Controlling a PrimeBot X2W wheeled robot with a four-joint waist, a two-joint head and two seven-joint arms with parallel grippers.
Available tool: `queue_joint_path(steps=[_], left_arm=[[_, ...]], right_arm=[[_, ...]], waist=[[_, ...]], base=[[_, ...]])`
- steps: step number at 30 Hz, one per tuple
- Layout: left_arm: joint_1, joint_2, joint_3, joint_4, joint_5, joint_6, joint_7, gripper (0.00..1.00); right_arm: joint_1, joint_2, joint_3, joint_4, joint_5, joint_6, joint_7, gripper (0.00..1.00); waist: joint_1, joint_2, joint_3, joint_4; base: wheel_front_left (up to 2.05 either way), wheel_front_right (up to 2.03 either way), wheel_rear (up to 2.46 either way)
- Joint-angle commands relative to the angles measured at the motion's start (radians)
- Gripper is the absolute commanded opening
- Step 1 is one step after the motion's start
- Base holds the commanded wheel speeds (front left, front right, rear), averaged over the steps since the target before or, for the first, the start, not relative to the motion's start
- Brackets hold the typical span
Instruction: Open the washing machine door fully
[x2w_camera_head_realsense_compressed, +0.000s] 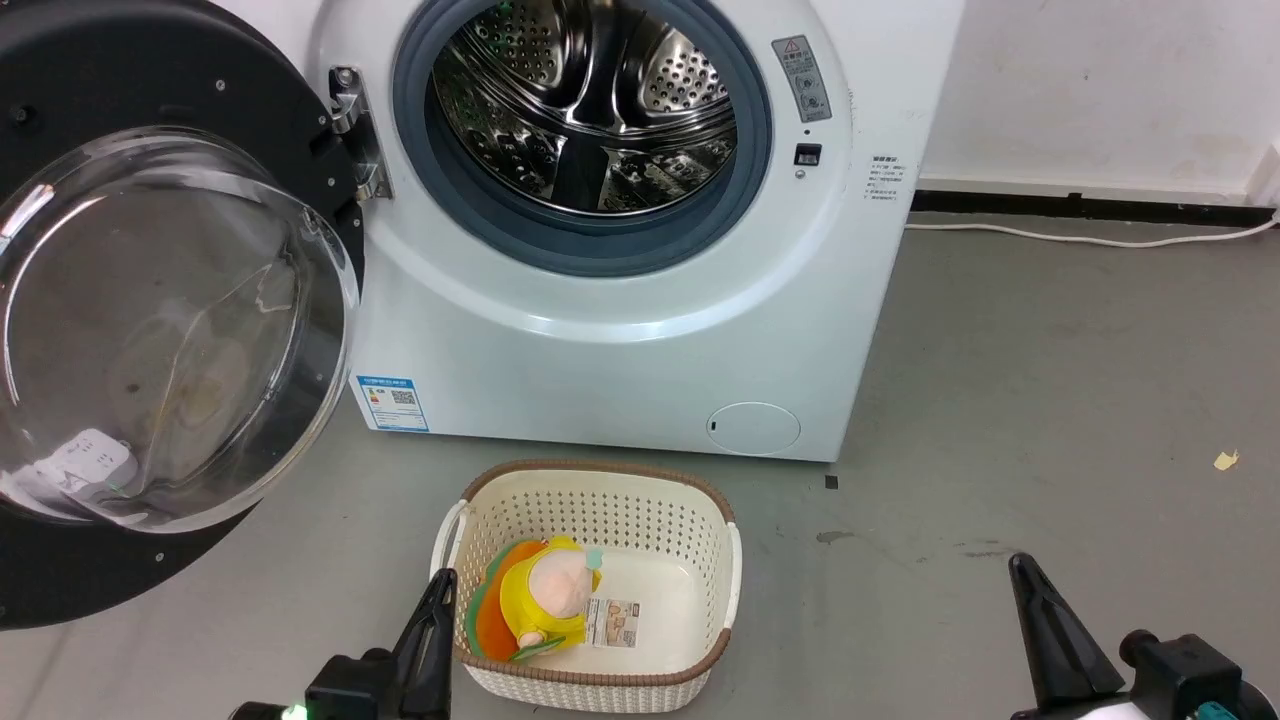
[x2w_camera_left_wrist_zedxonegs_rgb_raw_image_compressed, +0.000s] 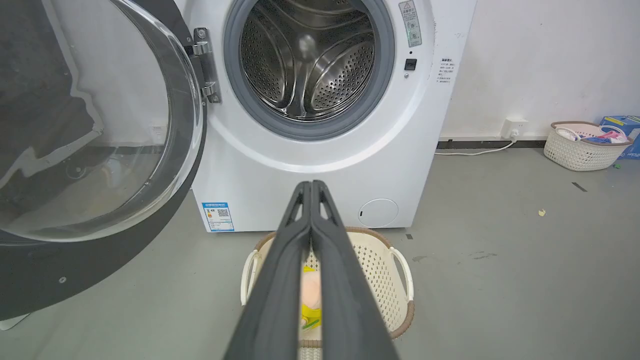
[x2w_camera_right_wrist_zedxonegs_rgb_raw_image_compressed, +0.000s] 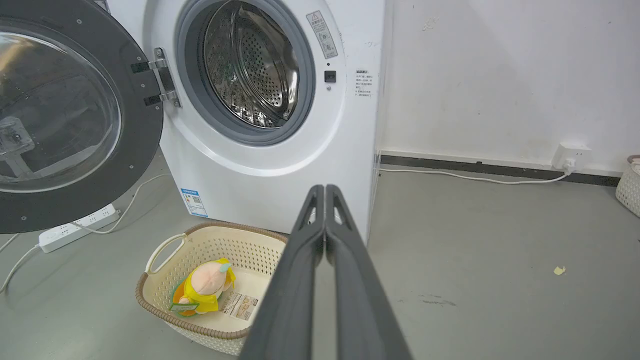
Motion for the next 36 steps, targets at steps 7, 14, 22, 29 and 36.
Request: queue_joint_path(steps=[7,14,22,29,36], left_arm=[[-0.010,-0.003,0.011,-0.013,0.008,0.003,0.018,0.00],[-0.014,-0.005,0.017,-0.020,0.012,0.004,0.033,0.00],[-0.020,-0.006,0.025,-0.028,0.017,0.005,0.049,0.00],[-0.024,-0.007,0.031,-0.035,0.021,0.006,0.063,0.00],[-0.028,-0.009,0.038,-0.042,0.025,0.007,0.078,0.00]], right_arm=[[-0.010,0.001,0.005,-0.013,-0.007,0.000,0.017,0.00],[-0.015,0.001,0.007,-0.020,-0.012,0.000,0.031,0.00],[-0.020,0.001,0.010,-0.027,-0.017,0.000,0.047,0.00],[-0.025,0.001,0.013,-0.034,-0.022,0.000,0.062,0.00],[-0.030,0.001,0.015,-0.040,-0.027,0.000,0.076,0.00]], waist=[[0.0000,0.0000,0.002,-0.001],[0.0000,0.0000,0.005,-0.001],[0.0000,0.0000,0.007,-0.002],[0.0000,0.0000,0.010,-0.003],[0.0000,0.0000,0.012,-0.004]], base=[[0.00,0.00,0.00],[0.00,0.00,0.00],[0.00,0.00,0.00],[0.00,0.00,0.00],[0.00,0.00,0.00]])
